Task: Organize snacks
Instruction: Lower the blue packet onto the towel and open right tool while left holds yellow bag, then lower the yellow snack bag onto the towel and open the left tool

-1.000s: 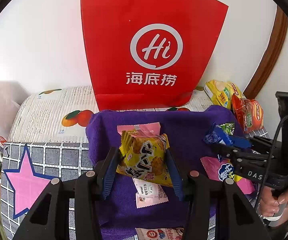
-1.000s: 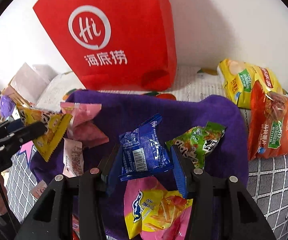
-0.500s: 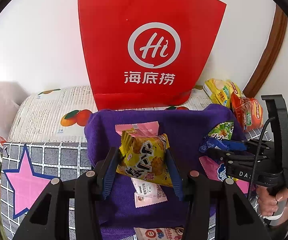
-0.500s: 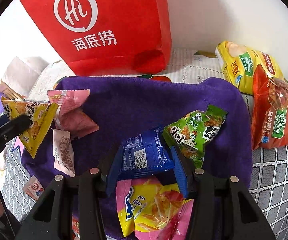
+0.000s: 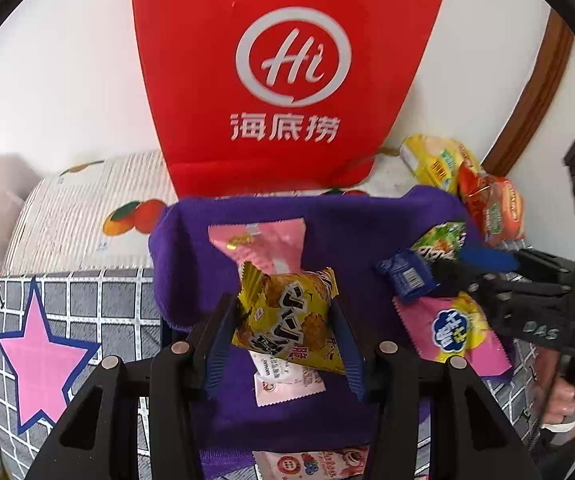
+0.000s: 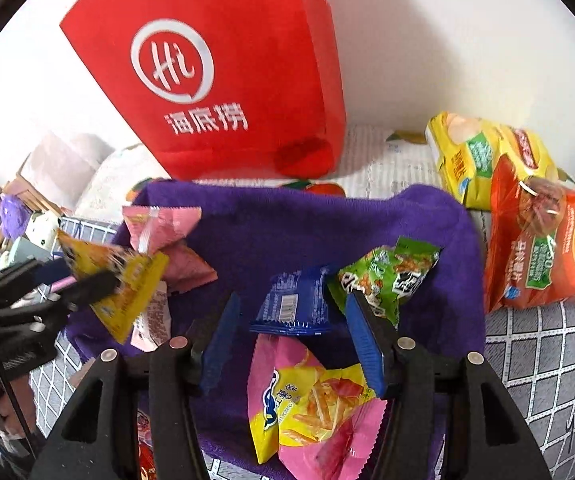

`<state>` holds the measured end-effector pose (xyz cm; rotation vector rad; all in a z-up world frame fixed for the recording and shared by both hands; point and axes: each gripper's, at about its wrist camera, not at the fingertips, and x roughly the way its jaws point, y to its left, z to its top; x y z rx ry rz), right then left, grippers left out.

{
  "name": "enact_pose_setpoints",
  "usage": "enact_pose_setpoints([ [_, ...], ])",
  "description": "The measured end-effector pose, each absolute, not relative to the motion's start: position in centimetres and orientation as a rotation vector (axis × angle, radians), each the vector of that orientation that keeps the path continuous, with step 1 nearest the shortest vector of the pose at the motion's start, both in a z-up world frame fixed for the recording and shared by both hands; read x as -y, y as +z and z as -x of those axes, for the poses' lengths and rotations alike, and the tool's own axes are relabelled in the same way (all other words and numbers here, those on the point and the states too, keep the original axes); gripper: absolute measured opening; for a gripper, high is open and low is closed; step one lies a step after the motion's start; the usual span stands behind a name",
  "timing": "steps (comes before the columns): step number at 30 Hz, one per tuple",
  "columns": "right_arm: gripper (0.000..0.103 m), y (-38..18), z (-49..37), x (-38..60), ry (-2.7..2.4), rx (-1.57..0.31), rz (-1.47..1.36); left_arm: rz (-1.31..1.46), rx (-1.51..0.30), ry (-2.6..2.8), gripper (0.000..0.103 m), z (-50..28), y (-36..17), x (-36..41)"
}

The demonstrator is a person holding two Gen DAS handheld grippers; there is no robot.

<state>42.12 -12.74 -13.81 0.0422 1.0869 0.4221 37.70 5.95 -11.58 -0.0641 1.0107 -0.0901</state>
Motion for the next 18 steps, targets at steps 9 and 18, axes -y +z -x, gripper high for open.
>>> enact_pose_setpoints([
  [9,0.057,-12.7,-42.4,13.6,0.396,-1.059,-0.058,0.020,-1.068,-0.098,0.048,-37.9,-12.9,-5.1],
  [18,0.057,-12.6,-42.4,13.8,0.388,-1.058,-0.057,0.005,-1.088,-0.123,0.048,-38.0,-13.5,-4.2],
])
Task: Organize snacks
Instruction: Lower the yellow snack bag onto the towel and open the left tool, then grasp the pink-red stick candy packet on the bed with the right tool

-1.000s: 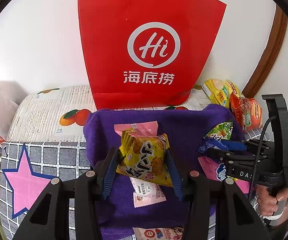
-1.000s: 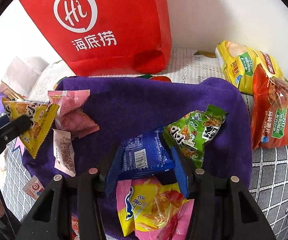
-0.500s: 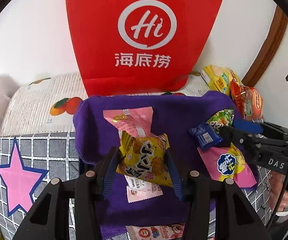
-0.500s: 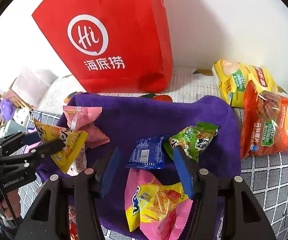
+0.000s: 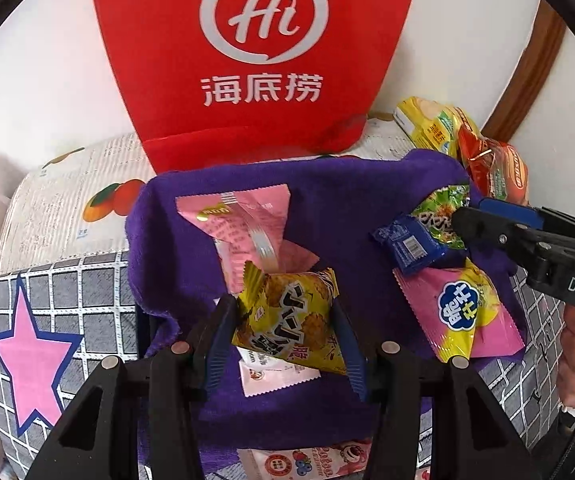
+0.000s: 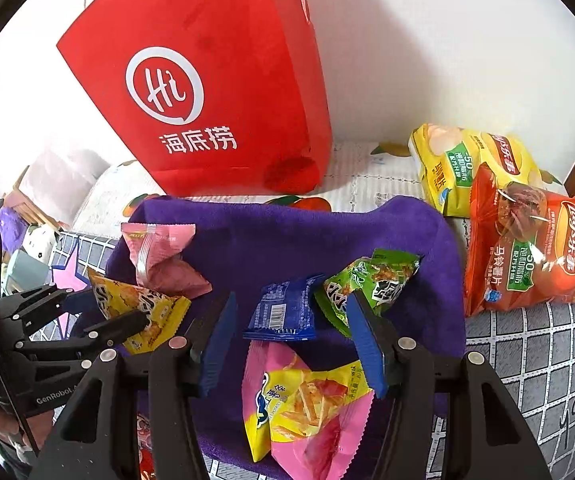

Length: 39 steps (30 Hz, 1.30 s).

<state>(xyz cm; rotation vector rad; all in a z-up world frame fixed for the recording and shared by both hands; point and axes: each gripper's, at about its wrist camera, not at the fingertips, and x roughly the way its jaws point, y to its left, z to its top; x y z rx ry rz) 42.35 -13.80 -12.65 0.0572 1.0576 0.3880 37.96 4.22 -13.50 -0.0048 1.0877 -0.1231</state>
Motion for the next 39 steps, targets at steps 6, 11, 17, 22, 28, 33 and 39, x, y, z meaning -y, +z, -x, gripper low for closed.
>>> enact_pose_setpoints([
  [6,0.056,-12.3,-41.9,13.4,0.396,-1.048,-0.043,-0.001,-1.104,-0.141,0.049,-38.1,-13.9,-3.8],
  [11,0.057,-12.0,-41.7,13.2,0.402,-1.039,-0.030,0.024,-1.108,-0.172,0.053,-38.1,-13.8,-3.9],
  [17,0.057,-11.8,-41.7,13.6,0.393,-1.035,-0.040,0.070,-1.072,-0.200,0.059,-37.9,-12.7,-4.5],
  [22,0.057,-11.2,-41.4,13.8,0.393,-1.022,-0.037,0.103,-1.055,-0.190,0.059,-37.7,-11.9,-5.5],
  [28,0.057,-9.9,-40.0,12.9,0.410,-0.999,-0.030,0.119,-1.043,-0.168,0.059,-37.7,-11.1,-6.5],
  [33,0.057,-8.8,-37.4,11.9,0.459,-0.976,-0.049,0.107,-1.031,-0.115,0.059,-37.5,-10.4,-7.3],
  [39,0.056,-10.3,-32.3,10.7,0.502,-0.983,-0.040,0.089,-1.030,-0.097,0.059,-37.3,-10.0,-7.5],
])
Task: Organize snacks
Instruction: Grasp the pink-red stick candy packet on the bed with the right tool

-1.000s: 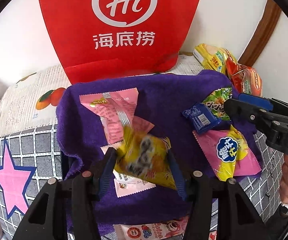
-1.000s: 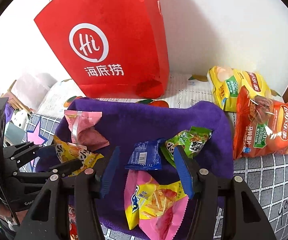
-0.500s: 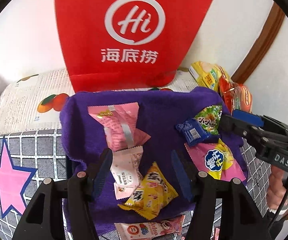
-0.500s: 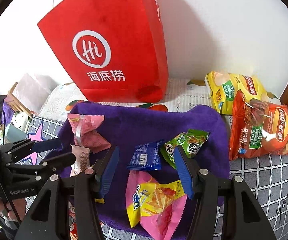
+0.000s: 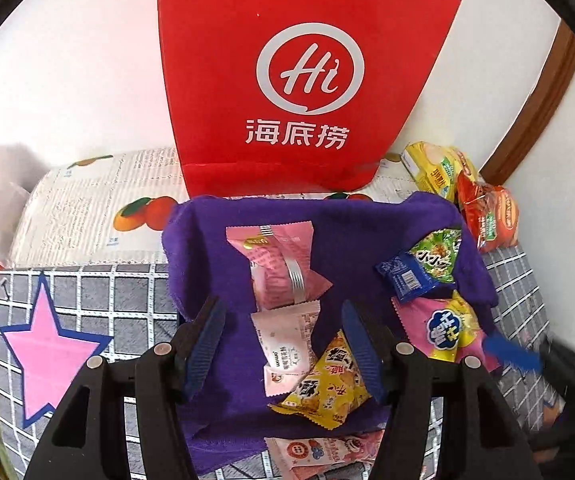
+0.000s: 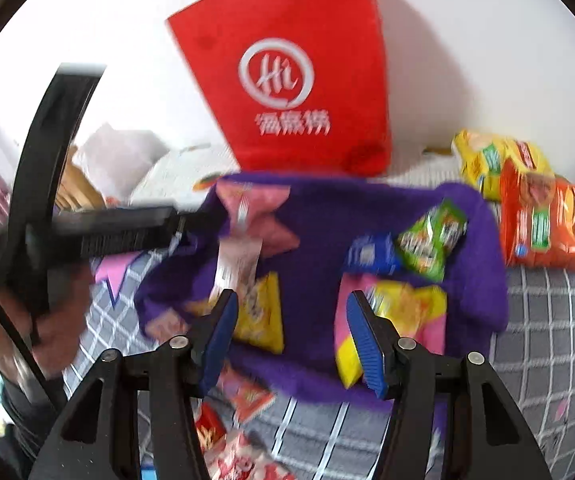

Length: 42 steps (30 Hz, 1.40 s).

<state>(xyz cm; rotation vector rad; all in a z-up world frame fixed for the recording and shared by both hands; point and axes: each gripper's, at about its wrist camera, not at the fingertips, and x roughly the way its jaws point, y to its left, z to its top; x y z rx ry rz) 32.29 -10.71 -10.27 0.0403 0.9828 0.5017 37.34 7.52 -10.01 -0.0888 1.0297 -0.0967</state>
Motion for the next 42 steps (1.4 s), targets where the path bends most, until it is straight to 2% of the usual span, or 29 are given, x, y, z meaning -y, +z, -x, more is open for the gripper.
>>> enact_pose_setpoints([
  [10,0.049,-13.8,-26.6,8.7,0.536,-1.037,0.063,0.031,-0.988,-0.126,0.059,-36.2,-8.5,-5.7],
  [18,0.049,-13.9,-25.8,6.9,0.581,-1.006,0.080,0.035,-0.954,-0.115,0.059,-35.7,-7.3,-6.2],
  [34,0.045,-19.0,-26.9,2.1,0.534,-1.070,0.244,0.092,-0.957,-0.113,0.059,-35.8,-7.0,-7.8],
  [38,0.032,-18.3,-26.4,2.1,0.565,-1.034,0.265,0.090,-0.960,-0.116,0.059,-35.8,-7.1,-7.6],
  [42,0.031,-16.8,-25.5,3.0,0.555,-1.008,0.251,0.090,-0.955,-0.120,0.059,-35.5,-6.8,-7.5],
])
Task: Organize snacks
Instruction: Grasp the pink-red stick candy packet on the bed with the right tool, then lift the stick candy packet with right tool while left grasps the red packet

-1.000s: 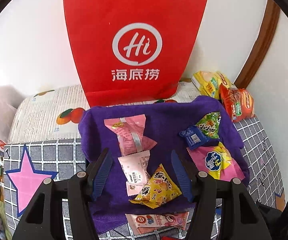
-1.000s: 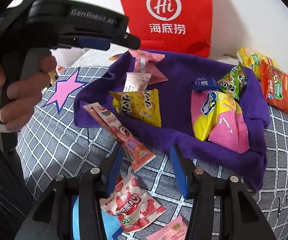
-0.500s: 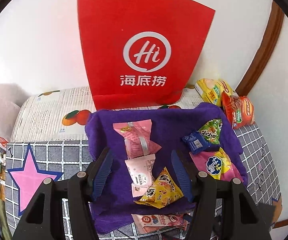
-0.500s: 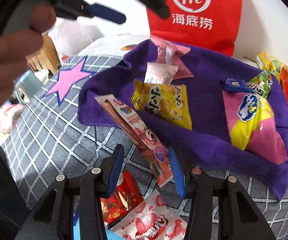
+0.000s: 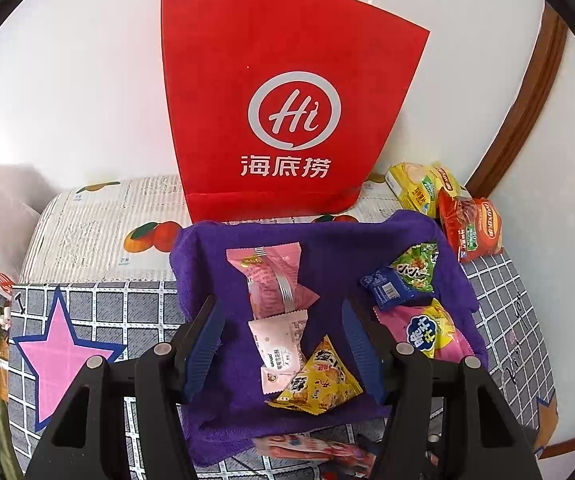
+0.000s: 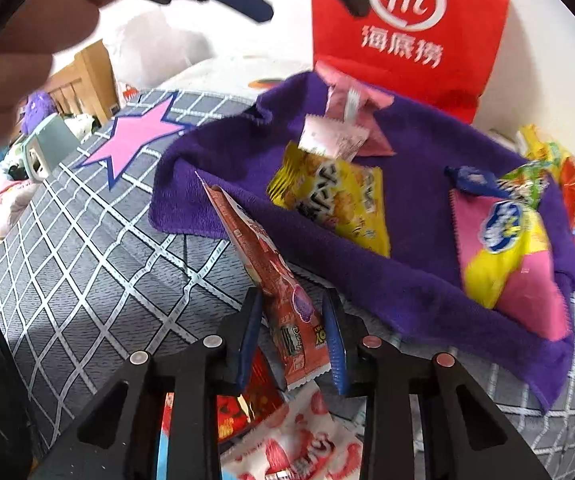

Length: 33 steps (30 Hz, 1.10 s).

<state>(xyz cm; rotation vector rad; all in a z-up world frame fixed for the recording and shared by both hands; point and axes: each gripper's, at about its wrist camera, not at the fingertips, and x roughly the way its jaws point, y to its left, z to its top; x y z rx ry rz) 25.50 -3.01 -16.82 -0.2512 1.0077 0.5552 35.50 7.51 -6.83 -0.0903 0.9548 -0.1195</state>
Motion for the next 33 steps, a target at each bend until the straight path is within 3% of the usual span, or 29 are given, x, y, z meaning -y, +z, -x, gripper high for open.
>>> enact_pose_setpoints([
  [3,0.025,-15.3,-24.9,4.5,0.528,-0.986,0.212,0.087,-0.944,-0.118,0.059,-35.3,-6.3,-7.5],
  [5,0.013,-14.1,-24.5,6.2,0.508,-0.986,0.173,0.084,-0.938,-0.118,0.059,-35.0,-6.0,-7.5],
  [21,0.013,-11.9,-19.2,18.0,0.292,-1.029,-0.033,0.057,-0.978,-0.110,0.059,-28.5,-6.1,-7.4],
  [33,0.013,-15.9,-16.8,22.8,0.187,-1.170,-0.025,0.023,-1.047,-0.114,0.059,-22.5,-10.3,-6.5],
])
